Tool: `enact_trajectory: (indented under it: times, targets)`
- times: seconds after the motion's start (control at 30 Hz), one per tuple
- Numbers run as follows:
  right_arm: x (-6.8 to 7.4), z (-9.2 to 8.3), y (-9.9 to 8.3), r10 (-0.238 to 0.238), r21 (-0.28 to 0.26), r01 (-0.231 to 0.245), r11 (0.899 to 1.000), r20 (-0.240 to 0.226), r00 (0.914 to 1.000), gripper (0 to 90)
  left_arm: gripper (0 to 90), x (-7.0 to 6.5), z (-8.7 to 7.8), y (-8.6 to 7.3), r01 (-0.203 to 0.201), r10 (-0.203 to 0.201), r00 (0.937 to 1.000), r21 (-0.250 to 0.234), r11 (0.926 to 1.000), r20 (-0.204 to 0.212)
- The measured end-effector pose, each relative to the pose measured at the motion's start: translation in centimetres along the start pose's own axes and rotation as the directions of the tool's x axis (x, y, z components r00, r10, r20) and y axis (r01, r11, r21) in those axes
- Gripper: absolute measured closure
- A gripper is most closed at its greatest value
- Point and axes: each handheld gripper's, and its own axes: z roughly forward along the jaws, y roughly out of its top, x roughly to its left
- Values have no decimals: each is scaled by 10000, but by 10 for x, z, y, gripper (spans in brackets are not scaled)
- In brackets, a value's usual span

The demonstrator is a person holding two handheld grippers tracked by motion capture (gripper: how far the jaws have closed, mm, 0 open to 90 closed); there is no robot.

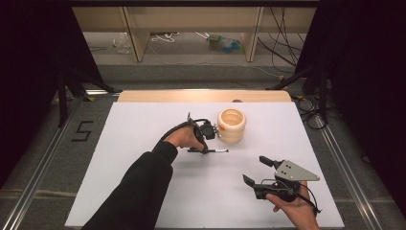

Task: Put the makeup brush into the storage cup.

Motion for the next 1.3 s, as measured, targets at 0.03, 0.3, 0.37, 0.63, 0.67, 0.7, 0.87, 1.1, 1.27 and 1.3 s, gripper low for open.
enact_trajectory:
  times: [0.03, 0.3, 0.37, 0.63, 0.67, 0.7, 0.87, 1.1, 1.27, 1.3]
  targets:
    - [0, 0, 0, -5, -2, 5, 10000, -2, 10000, 171, 785, 0, 0, 0, 0, 0, 10000, 0, 10000, 0]
    - [0, 0, 0, -43, 17, 43, 10000, -24, 10000, 171, 801, 0, 0, 2, -106, 107, 9999, 137, 9998, -30]
    - [0, 1, 0, -50, -42, 50, 10000, 0, 10000, 172, 802, -2, 0, 2, 38, -38, 10000, 141, 9999, -53]
    - [2, 0, 0, 86, 76, -85, 9999, -44, 10000, 172, 826, -2, 0, 4, -120, 122, 9999, 239, 9996, -78]
    - [2, 0, 0, 113, 97, -112, 9999, -61, 9999, 172, 827, -3, 0, 4, -103, 105, 9999, 262, 9996, -78]
    - [2, 0, 0, 113, 97, -112, 9999, -61, 9999, 172, 827, -3, 0, 4, -48, 49, 10000, 279, 9996, -48]
    - [2, 0, 0, 105, 100, -104, 9999, -56, 9999, 172, 829, -4, 1, 6, -138, 144, 9998, 360, 9993, -158]
    - [1, 1, 0, 27, 40, -26, 10000, -37, 10000, 172, 833, -3, 0, 6, -315, 320, 9994, 384, 9988, -121]
    - [1, 2, 0, -54, -165, 53, 9999, -54, 10000, 172, 834, -3, 0, 5, -259, 262, 9996, 336, 9991, -100]
    - [1, 2, 0, -52, -110, 51, 9999, -38, 10000, 172, 834, -3, 0, 5, -264, 268, 9996, 324, 9991, -99]
